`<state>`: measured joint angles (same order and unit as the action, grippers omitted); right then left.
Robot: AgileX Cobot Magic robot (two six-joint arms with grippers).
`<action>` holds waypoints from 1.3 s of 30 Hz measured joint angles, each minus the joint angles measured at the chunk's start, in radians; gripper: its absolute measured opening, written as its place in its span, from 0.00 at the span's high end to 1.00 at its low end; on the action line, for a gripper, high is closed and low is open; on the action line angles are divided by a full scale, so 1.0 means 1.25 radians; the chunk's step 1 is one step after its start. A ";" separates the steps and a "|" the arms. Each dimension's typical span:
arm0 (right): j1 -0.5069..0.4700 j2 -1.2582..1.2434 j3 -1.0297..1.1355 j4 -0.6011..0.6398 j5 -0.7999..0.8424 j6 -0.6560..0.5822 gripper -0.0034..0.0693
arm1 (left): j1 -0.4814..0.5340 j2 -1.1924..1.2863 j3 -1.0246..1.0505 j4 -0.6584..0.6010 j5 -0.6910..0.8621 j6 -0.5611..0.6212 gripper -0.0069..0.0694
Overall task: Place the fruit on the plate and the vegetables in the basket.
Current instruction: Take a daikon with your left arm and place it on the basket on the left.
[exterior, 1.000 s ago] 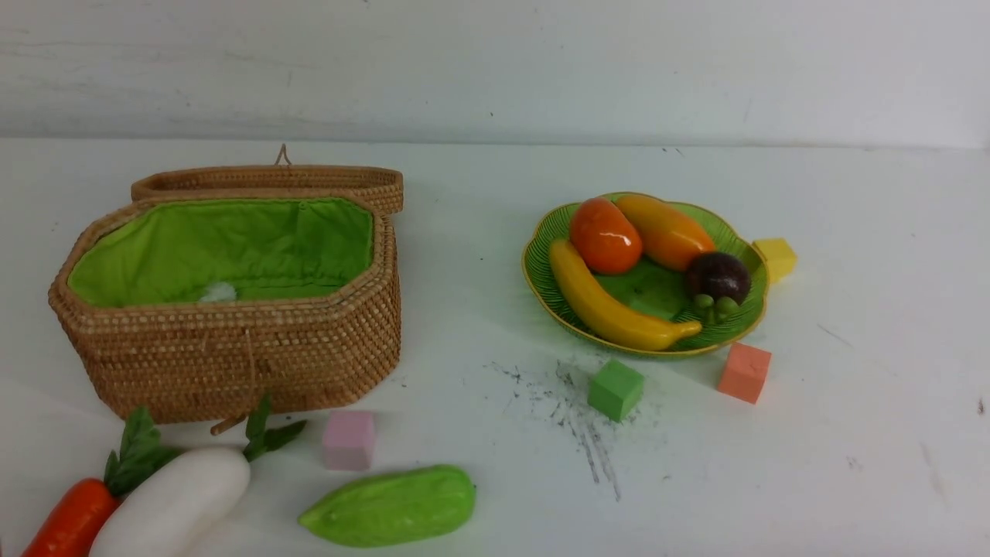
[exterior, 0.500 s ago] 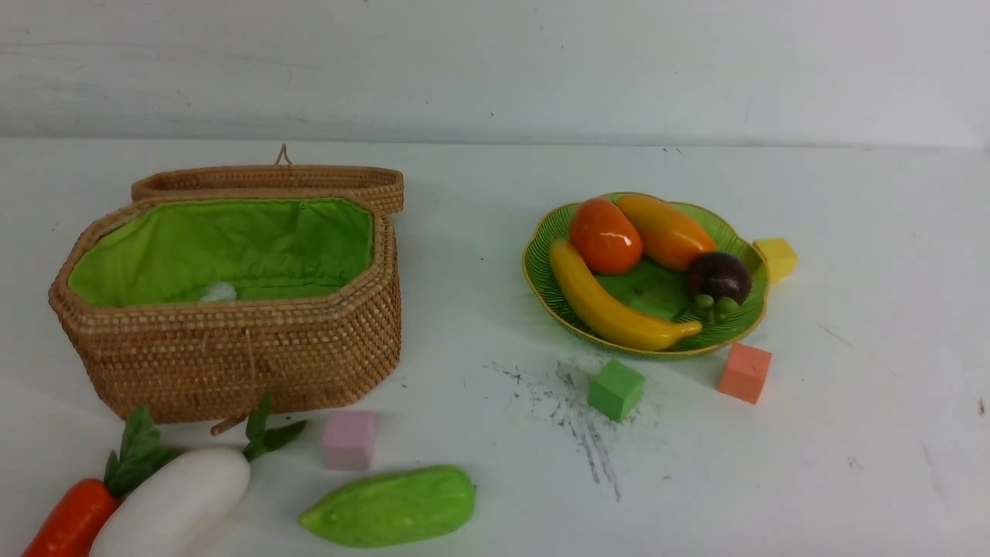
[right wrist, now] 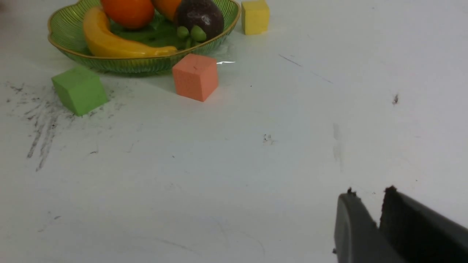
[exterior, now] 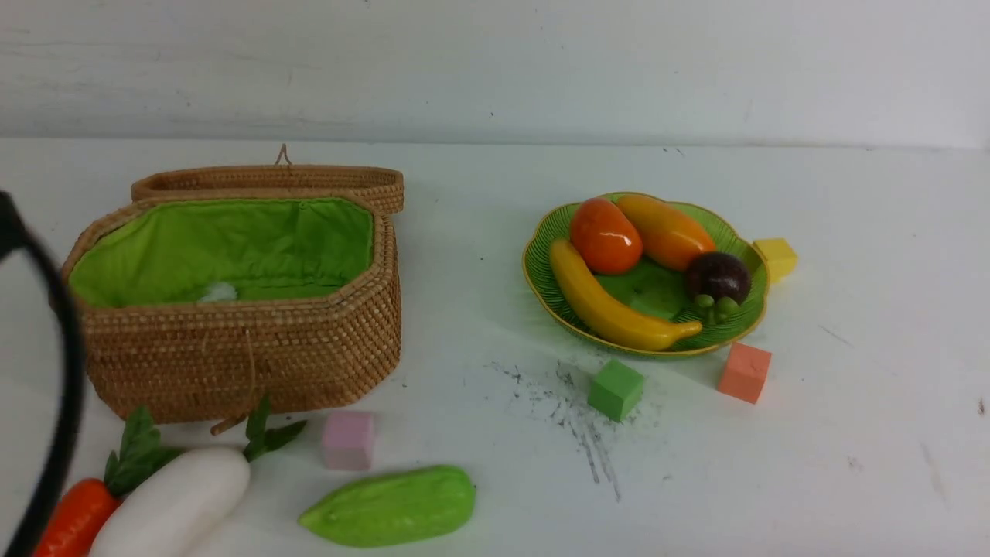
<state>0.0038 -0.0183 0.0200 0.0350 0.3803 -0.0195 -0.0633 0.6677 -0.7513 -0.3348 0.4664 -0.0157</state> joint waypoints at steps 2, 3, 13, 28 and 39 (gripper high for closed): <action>0.000 0.000 0.000 0.000 0.000 0.000 0.77 | 0.000 0.058 -0.020 -0.001 0.052 0.003 0.60; 0.000 0.000 0.000 0.000 0.000 0.000 0.77 | 0.000 0.103 -0.030 -0.002 0.095 0.018 0.60; 0.000 0.000 0.000 0.000 0.000 0.000 0.75 | 0.000 0.334 -0.037 -0.005 0.234 0.288 0.52; 0.000 0.000 0.000 0.000 0.000 0.000 0.73 | 0.000 0.663 -0.040 0.109 0.148 0.206 0.07; 0.000 0.000 0.000 0.000 0.000 0.000 0.73 | 0.000 0.753 -0.054 0.041 0.172 0.185 0.23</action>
<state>0.0038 -0.0183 0.0200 0.0350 0.3803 -0.0195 -0.0633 1.6089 -0.8185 -0.2838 0.6816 0.2149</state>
